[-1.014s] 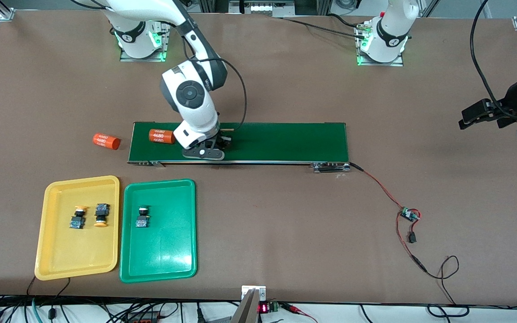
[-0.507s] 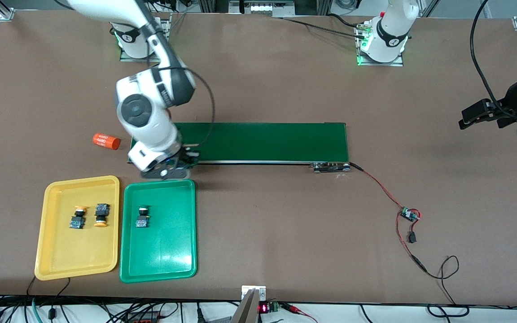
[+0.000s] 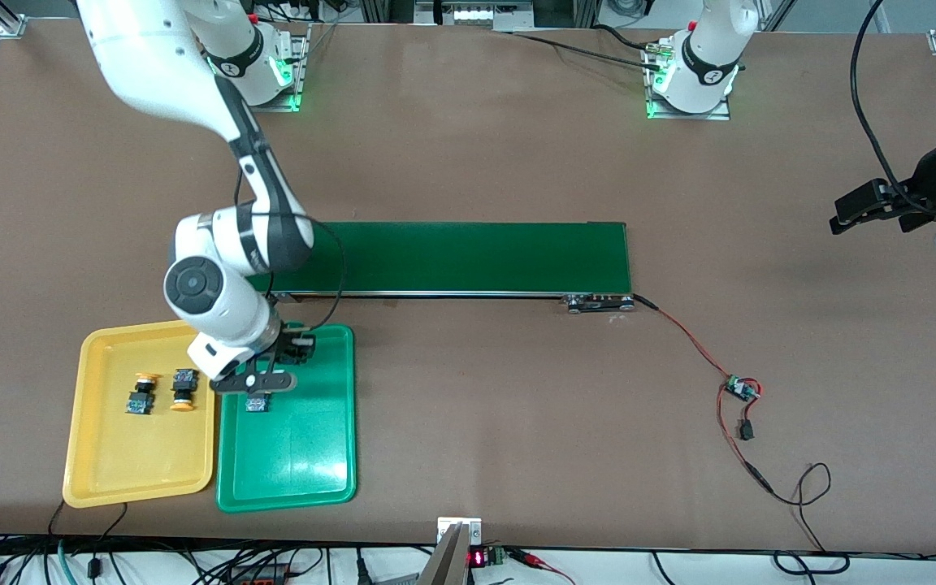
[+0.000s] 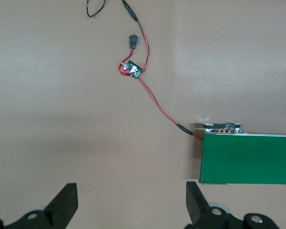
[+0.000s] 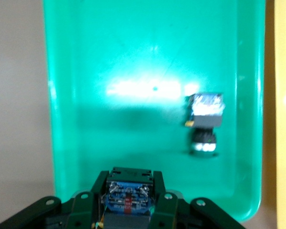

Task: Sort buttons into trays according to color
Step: 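Carry the button over the green tray with the right gripper, then lower the button into the green tray and open the right gripper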

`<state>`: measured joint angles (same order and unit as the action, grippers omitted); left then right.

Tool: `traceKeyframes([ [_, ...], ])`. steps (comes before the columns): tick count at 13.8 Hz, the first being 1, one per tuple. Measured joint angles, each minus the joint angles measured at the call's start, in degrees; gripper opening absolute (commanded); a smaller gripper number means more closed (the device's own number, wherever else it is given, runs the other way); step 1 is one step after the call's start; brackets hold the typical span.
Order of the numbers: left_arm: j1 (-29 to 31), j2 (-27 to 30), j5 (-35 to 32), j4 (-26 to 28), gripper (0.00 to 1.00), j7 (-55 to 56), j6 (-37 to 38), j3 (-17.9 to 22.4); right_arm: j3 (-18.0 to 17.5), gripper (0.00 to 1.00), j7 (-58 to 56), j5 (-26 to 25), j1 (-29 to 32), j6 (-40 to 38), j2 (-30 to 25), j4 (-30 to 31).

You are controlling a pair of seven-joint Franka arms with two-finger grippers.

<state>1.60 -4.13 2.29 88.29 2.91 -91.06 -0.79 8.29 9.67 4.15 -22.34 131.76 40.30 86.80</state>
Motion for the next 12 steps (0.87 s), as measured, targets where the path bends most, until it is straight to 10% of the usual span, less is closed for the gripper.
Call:
traceKeyframes([
  [10,0.0,0.0,0.0,0.0,1.0,0.0,0.0,-0.1,-0.5,0.16,-2.3,0.7,2.8,7.1,4.9,-1.4],
  [12,0.0,0.0,0.0,0.0,1.0,0.0,0.0,-0.1,-0.6,0.3,-2.3,0.7,2.8,7.6,5.4,-1.4],
])
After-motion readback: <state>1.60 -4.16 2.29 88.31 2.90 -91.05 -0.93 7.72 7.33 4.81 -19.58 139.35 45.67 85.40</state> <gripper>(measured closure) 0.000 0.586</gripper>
